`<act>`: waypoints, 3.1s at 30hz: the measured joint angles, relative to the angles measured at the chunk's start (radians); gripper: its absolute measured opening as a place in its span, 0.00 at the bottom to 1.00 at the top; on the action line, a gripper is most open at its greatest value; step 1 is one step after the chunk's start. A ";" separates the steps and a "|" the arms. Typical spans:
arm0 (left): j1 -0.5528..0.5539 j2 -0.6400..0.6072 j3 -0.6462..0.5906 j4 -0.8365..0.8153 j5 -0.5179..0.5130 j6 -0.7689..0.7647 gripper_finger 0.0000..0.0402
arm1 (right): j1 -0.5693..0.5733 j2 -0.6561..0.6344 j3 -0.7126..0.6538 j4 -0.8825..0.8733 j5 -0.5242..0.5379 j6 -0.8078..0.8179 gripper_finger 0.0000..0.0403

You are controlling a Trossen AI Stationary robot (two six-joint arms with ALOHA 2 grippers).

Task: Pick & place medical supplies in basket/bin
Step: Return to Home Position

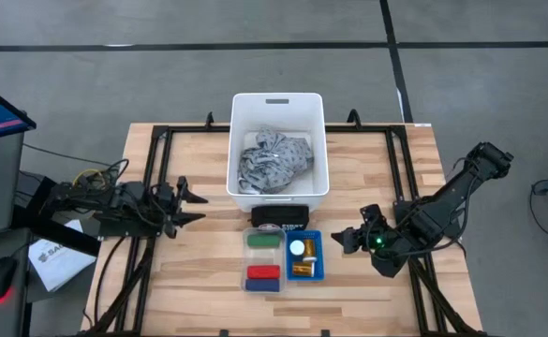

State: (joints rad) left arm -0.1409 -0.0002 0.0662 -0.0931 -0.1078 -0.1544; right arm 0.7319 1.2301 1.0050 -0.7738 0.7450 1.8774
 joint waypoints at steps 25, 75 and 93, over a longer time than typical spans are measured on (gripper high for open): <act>0.116 0.124 -0.047 0.123 -0.065 -0.061 0.51 | -0.256 -0.183 -0.002 0.307 -0.108 -1.278 0.59; 0.116 0.154 -0.046 0.139 -0.064 -0.061 0.51 | -0.619 -1.197 -0.994 0.814 -0.538 -1.802 0.59; 0.116 0.154 -0.046 0.139 -0.064 -0.061 0.51 | -0.657 -1.204 -0.994 0.812 -0.536 -1.798 0.59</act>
State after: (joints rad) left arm -0.0250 0.1535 0.0204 0.0460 -0.1715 -0.2153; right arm 0.0753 0.0265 0.0109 0.0383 0.2095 0.0792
